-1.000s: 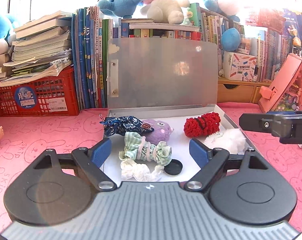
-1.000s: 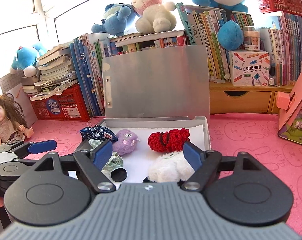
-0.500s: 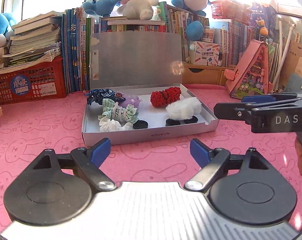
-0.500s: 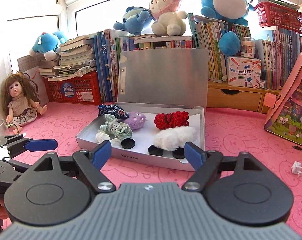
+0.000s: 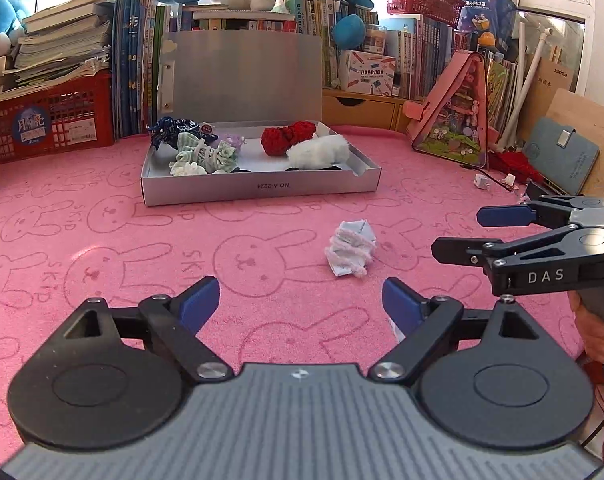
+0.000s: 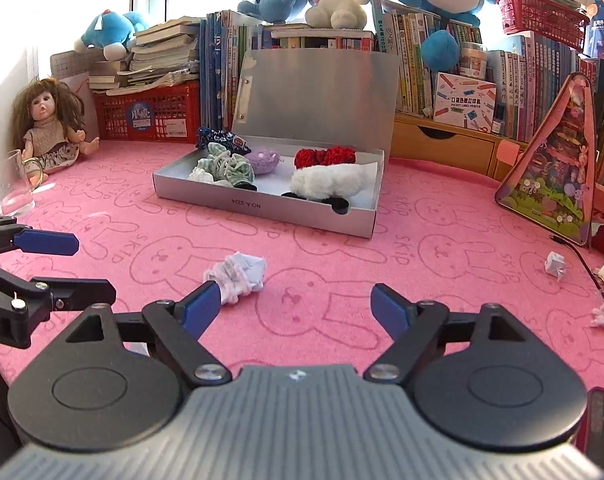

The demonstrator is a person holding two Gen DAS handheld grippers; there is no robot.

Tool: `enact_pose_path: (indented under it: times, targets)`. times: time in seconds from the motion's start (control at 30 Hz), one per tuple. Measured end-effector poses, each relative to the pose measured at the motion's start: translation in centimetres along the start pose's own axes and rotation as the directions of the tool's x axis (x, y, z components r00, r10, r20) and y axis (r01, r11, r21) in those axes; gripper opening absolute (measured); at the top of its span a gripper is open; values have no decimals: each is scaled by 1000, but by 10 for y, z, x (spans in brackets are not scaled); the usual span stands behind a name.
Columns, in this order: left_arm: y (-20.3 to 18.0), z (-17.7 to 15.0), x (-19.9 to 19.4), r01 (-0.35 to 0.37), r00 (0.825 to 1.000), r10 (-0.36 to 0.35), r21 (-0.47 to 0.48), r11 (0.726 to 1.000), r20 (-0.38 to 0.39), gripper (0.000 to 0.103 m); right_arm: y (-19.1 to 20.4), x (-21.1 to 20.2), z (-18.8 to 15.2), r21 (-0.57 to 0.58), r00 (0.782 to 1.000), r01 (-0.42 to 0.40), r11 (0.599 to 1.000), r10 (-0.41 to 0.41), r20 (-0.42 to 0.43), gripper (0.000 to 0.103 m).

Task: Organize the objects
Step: 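Move both grippers back to the white paper origami and pink-trimmed tissue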

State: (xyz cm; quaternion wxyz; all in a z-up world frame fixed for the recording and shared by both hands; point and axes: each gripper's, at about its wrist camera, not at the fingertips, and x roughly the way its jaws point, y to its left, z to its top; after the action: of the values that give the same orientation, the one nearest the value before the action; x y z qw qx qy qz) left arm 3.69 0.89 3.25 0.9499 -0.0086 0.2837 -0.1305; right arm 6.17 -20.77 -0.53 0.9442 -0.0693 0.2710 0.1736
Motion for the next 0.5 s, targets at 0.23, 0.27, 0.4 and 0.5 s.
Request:
enact_pose_path:
  times: [0.23,0.27,0.4,0.5]
  targets:
    - [-9,-24,-18,29,998,-28,19,999,-51,92,14,-13,-25,-74,999,-7,997,4,-33,90]
    - [-12,-28,-18,23,998,-21,32,999,-58,92,17,-12,-28,-84,999,-12,996,8,-42,90]
    - [-16,-38,-17,-7,996,13,65,998,-84,92,30,-9,-36,-94,997,-53,994,47,-64,90]
    - [-12,-44,-13,-23,994,28,52,998,-102,92,40,-8,-39,-98,996,-75,992,69,-60,90]
